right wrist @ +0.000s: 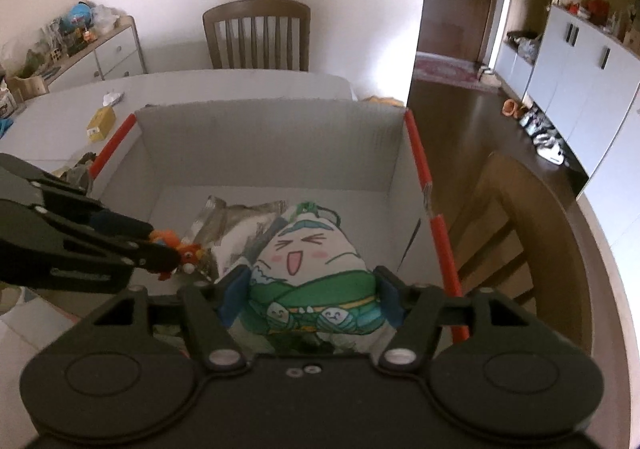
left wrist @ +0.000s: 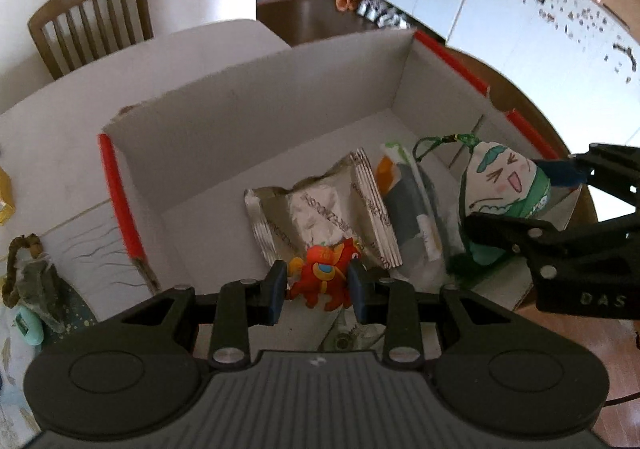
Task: Organize objects
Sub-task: 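Carry horse keychain and green plush into the shoebox with both tools, then open both tools to drop the keychains into the shoebox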
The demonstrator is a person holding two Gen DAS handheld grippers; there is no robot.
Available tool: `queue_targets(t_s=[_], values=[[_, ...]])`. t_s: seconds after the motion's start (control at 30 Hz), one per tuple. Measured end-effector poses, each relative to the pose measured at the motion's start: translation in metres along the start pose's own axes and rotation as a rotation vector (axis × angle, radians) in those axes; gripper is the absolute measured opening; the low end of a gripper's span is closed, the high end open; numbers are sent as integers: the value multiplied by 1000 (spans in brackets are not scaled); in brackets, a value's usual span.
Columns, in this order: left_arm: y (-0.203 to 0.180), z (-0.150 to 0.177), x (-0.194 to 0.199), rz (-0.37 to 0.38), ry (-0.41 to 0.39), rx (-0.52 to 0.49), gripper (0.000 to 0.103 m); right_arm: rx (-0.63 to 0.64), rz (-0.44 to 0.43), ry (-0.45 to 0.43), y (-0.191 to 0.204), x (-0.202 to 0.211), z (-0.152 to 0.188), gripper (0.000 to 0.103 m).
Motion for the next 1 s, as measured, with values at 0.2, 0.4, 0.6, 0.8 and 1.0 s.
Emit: queue_targets(t_s=[0.2,0.4,0.6,0.8,1.0], values=[[-3,4,-8,-4,47,-36,32,12,-9,8,0,0,4,70],[-6,8,-14,-15,59,-52,32,-3,-19,-2,-2,7,5,70],[-7,9,-8,4,38,-47,32,-17,-25,-26,-4,19,1,70],[-6,8,12,25,-20,-37,34,-27,-30,-64,-2,36,-7,70],[-5,4,49,51,-121,-22,54,-31,-38,-98,4,53,-13,70]])
Point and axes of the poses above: each gripper's, at about its wrist camera, not at the fingertips, and x roughly against the way its jaws point, y to its left, z to its underside, the point moved 9 cm from there along -x, roughly the way its jaws point, and after that the axes turned 2 degrees about -y, right-handed, at the moved point
